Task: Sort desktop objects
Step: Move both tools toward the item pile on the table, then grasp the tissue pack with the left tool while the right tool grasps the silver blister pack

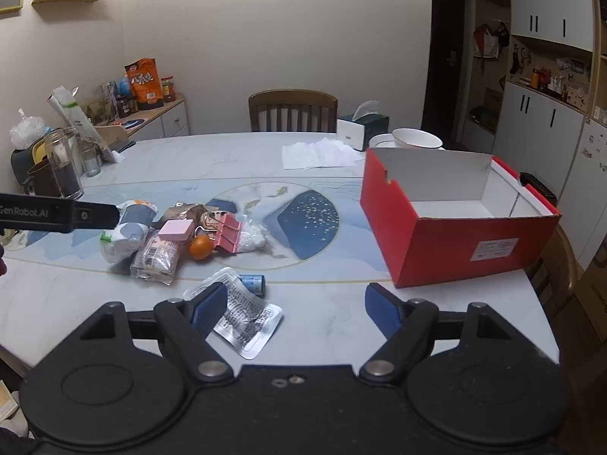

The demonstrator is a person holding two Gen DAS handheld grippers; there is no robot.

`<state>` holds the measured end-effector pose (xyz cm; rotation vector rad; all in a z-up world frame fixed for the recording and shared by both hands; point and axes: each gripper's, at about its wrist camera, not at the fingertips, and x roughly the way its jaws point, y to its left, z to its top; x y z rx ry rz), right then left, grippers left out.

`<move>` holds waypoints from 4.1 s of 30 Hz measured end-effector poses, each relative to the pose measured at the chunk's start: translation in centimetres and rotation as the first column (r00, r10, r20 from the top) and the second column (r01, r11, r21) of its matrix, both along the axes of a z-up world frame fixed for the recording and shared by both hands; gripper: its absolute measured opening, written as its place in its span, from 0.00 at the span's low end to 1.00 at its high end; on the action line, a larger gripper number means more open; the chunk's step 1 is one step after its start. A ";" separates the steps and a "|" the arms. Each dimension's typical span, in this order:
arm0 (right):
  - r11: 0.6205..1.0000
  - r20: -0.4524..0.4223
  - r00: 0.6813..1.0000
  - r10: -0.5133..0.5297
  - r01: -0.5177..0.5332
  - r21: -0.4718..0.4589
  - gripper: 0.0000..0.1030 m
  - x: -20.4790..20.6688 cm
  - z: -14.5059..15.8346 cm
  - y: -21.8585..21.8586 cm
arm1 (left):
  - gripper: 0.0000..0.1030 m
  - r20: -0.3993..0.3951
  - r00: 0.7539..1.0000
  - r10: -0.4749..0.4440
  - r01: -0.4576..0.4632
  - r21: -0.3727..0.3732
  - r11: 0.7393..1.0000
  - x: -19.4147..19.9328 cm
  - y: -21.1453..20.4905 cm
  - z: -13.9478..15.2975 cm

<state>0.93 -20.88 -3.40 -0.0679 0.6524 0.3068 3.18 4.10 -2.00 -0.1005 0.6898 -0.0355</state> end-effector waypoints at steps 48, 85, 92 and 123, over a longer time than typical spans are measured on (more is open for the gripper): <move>0.908 -0.184 0.935 0.304 -0.343 -0.240 0.77 7.4 -8.9 10.3 | 1.00 -0.161 0.981 0.111 -0.097 0.091 0.991 10.1 9.2 -4.8; 0.940 -0.276 0.929 0.246 -0.298 -0.168 0.73 9.9 -10.0 10.3 | 1.00 -0.311 0.948 0.066 -0.059 0.031 0.998 15.8 9.8 -7.7; 0.952 -0.268 0.941 0.206 -0.256 -0.166 0.69 9.8 -9.6 10.4 | 0.94 -0.327 0.945 0.026 -0.054 -0.077 0.996 15.0 10.9 -8.9; 0.977 -0.197 0.980 0.033 -0.073 -0.202 0.55 7.4 -5.9 8.5 | 0.28 -0.230 0.964 -0.135 0.096 -0.170 0.981 10.0 13.5 -6.6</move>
